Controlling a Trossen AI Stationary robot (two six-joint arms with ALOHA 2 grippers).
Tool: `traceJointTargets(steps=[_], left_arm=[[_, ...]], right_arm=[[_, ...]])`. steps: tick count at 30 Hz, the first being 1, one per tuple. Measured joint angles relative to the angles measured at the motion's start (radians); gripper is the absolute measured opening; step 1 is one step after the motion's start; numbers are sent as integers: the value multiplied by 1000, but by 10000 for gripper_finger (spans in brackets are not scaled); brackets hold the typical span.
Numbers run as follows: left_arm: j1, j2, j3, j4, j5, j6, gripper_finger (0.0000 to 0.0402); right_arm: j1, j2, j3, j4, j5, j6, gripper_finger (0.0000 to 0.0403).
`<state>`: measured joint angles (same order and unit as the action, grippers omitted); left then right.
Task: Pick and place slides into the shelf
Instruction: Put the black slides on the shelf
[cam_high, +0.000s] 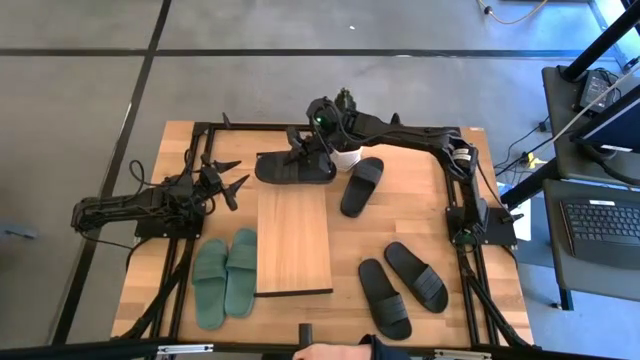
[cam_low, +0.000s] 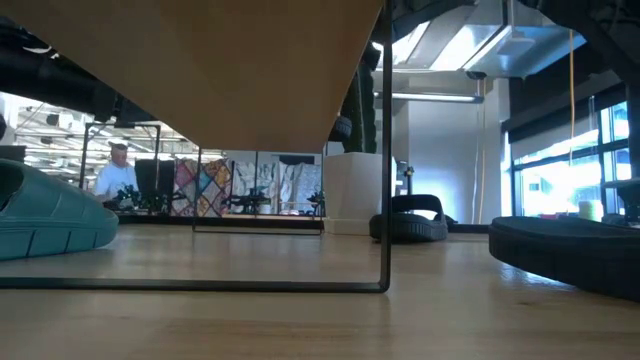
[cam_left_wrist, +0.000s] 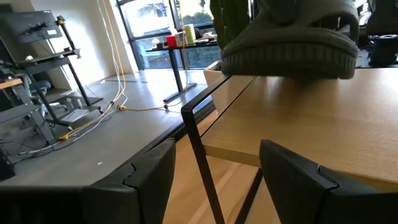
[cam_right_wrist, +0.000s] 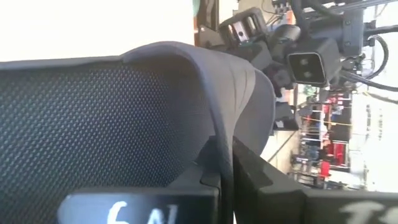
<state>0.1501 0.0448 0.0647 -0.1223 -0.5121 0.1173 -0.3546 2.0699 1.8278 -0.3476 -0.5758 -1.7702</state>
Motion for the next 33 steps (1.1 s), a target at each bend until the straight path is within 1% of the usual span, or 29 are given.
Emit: traceJointTargets(steps=[4,6,12,17,23,27,30,33], left_arm=[[0,0,0,0,0,0,225],[0,0,0,0,0,0,225],[0,0,0,0,-1,0,225],[0,0,0,0,-2,0,225],[0,0,0,0,-2,0,225],[0,0,0,0,-2,0,225],[0,0,0,0,-2,-1,225],[0,0,0,0,-2,-1,225]], right_arm=[[0,16,0,10,2,4,13],[0,16,0,15,2,17,21],[1,19,0,62,4,167,61],[12,19,0,61,7,267,73],[13,19,0,70,7,224,74],[13,19,0,65,10,290,74],[13,19,0,60,10,265,80],[13,19,0,54,9,247,96]])
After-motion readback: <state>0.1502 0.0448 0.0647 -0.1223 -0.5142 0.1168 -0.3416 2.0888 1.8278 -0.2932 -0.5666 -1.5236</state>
